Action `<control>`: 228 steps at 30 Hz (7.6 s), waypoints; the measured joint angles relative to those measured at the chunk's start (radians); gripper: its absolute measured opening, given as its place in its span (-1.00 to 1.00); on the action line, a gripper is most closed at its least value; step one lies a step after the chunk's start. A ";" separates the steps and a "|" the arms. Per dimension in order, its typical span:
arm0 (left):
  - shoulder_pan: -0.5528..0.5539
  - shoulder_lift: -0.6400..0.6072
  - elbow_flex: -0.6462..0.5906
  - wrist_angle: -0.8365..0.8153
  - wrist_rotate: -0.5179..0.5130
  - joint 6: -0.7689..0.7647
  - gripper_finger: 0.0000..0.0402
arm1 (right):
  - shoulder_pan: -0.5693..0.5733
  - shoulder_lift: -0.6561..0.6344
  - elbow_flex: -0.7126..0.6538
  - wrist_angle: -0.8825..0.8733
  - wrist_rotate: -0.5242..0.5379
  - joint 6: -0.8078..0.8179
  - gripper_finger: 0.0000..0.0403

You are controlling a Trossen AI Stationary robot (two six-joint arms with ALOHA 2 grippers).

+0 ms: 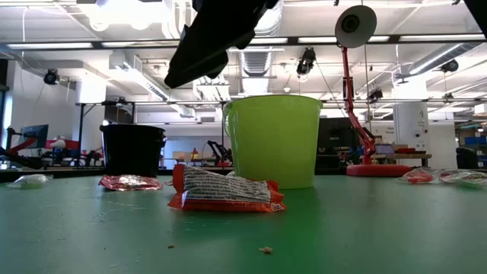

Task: Sort candy
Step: Put the red candy into the black bucket

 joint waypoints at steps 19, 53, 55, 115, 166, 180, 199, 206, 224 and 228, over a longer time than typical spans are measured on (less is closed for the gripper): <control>0.002 0.000 0.000 -0.010 -0.003 0.000 -0.17 | 0.000 0.084 0.006 -0.013 0.019 -0.166 -0.12; 0.002 0.000 0.000 -0.014 -0.003 0.011 -0.17 | 0.004 0.201 0.101 -0.131 0.236 -0.274 -0.12; 0.002 0.000 0.000 -0.014 -0.003 0.011 -0.17 | 0.005 0.206 0.097 -0.135 0.236 -0.267 -0.12; 0.002 0.000 -0.002 0.016 0.032 0.022 -0.17 | -0.023 0.359 0.339 -0.351 0.260 -0.032 -0.95; 0.274 -0.265 -0.002 -0.084 -0.083 0.081 0.00 | 0.000 -0.011 0.558 -0.250 0.553 -0.142 -0.96; 0.385 -0.182 -0.002 0.096 -0.031 0.048 0.00 | -0.006 -0.011 0.558 -0.187 0.574 -0.151 -0.96; 0.431 -0.180 -0.002 0.035 -0.029 0.085 -0.20 | -0.004 -0.021 0.558 -0.175 0.574 -0.125 -0.96; 0.435 -0.181 -0.002 0.040 -0.026 0.107 -0.47 | -0.003 -0.021 0.558 -0.175 0.574 -0.125 -0.96; 0.439 -0.182 -0.002 0.072 0.004 0.241 -0.98 | -0.002 -0.021 0.558 -0.148 0.568 -0.064 -0.95; 0.439 -0.182 -0.002 0.071 0.008 0.257 -0.99 | -0.002 -0.021 0.558 -0.146 0.561 -0.035 -0.87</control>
